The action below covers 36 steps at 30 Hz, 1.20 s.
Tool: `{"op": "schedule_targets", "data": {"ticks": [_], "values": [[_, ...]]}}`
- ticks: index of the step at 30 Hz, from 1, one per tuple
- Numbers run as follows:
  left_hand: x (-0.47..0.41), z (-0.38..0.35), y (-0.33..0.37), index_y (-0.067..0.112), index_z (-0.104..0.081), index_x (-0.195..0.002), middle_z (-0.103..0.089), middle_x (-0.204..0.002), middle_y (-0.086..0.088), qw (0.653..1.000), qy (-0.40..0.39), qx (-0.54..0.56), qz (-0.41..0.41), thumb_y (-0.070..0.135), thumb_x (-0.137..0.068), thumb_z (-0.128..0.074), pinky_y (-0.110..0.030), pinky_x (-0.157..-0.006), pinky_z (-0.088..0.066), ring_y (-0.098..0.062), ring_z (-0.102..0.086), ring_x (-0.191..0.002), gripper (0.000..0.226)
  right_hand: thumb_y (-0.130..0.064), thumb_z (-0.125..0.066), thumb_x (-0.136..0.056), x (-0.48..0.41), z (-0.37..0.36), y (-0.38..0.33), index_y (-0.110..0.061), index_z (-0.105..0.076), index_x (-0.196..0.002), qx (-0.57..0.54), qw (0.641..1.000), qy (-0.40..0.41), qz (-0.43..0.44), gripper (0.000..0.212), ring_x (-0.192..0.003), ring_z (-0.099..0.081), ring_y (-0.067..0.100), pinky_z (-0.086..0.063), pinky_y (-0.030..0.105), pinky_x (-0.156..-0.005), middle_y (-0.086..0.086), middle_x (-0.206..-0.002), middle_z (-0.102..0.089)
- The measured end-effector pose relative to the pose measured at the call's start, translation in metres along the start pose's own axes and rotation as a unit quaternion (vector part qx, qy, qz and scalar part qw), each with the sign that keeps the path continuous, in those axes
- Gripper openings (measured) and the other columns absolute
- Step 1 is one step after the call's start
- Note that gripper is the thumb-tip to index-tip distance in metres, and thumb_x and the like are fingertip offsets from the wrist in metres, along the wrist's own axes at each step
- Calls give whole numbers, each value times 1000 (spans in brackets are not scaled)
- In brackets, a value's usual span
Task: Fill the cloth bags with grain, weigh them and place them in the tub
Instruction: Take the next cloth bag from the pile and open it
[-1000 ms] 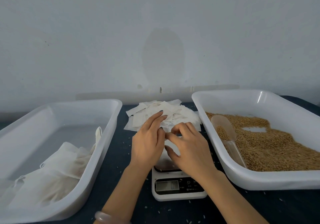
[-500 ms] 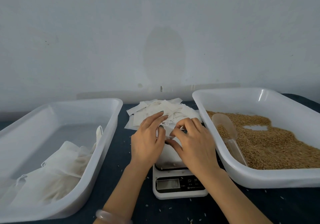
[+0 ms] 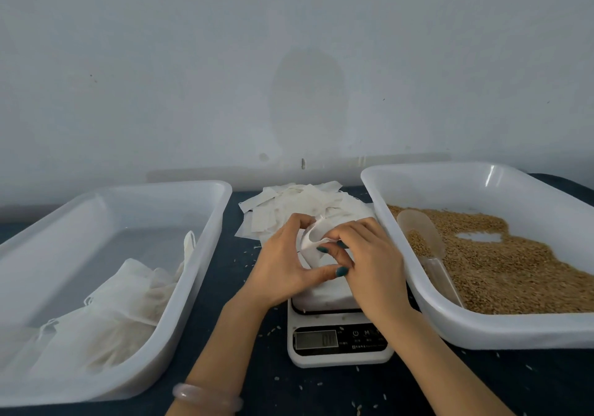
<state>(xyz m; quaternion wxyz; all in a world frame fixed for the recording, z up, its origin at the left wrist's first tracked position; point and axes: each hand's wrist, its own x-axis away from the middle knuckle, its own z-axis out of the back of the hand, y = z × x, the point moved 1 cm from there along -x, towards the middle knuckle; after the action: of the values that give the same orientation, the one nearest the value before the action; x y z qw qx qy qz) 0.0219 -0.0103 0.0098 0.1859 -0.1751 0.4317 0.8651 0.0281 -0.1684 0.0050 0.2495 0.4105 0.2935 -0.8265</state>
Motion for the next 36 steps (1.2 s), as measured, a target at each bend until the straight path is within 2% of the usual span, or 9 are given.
{"op": "schedule_targets", "data": {"ticks": [7,11,13,17,22,25,29,32,36], "values": [[0,2,-4,23,-50,-115,-60,-105,14,1000,-1,-25,13,21,-72,-79,-20,-75,-45,-7,-59,-95,52,-41,-54,-92,0,1,-1,-19,-72,-90,-4,1000,2,3,28,-89,-60,14,-48,22,-67,-11,-88,-70],[-2,4,-10,20,-52,-115,-59,-109,11,999,15,-41,24,8,-76,-72,-22,-74,-47,-7,-56,-95,46,-41,-48,-93,-1,2,0,-16,-70,-88,1,1000,13,4,34,-87,-60,16,-42,18,-67,-8,-88,-69],[-2,5,-14,19,-52,-115,-58,-111,12,997,28,-70,34,4,-77,-68,-21,-72,-45,-8,-55,-95,44,-40,-48,-93,0,1,-1,-14,-69,-88,-5,1000,13,2,34,-87,-60,18,-46,20,-67,-5,-89,-69],[-3,5,-17,23,-51,-113,-58,-112,13,995,33,-92,35,7,-76,-68,-21,-70,-44,-8,-55,-95,44,-41,-55,-90,0,1,-3,-14,-70,-91,-10,1000,-5,10,31,-89,-62,19,-54,28,-66,-4,-93,-69],[-2,0,-13,27,-51,-111,-57,-107,18,996,43,-78,4,25,-75,-75,-16,-70,-44,-5,-56,-94,44,-33,-69,-85,0,3,-6,-17,-72,-90,34,999,-18,35,17,-90,-62,19,-55,29,-66,-6,-93,-68],[-2,-3,-11,29,-50,-105,-58,-101,18,995,57,-88,-2,27,-76,-73,-21,-67,-45,-6,-57,-88,37,-35,-64,-86,-1,5,-9,-19,-72,-90,41,997,-38,46,18,-92,-62,18,-55,29,-67,-6,-94,-67],[-1,-1,-12,32,-51,-100,-64,-95,16,993,60,-101,30,30,-79,-71,-34,-68,-52,-8,-61,-83,29,-31,-71,-83,-2,8,-14,-19,-72,-94,52,996,-63,31,16,-93,-62,19,-56,29,-65,-5,-97,-66],[-1,-1,-12,31,-52,-98,-65,-91,14,992,72,-94,43,25,-77,-69,-37,-66,-52,-8,-61,-79,28,-26,-77,-83,-4,11,-26,-22,-68,-103,46,993,-106,5,23,-97,-61,18,-54,26,-66,-5,-104,-64],[0,-1,-17,31,-50,-96,-63,-84,11,991,76,-84,73,12,-73,-64,-35,-61,-49,-11,-59,-74,33,-28,-69,-88,-10,18,-45,-20,-51,-124,73,985,-155,6,41,-105,-57,16,-45,21,-67,-3,-122,-54]]}}
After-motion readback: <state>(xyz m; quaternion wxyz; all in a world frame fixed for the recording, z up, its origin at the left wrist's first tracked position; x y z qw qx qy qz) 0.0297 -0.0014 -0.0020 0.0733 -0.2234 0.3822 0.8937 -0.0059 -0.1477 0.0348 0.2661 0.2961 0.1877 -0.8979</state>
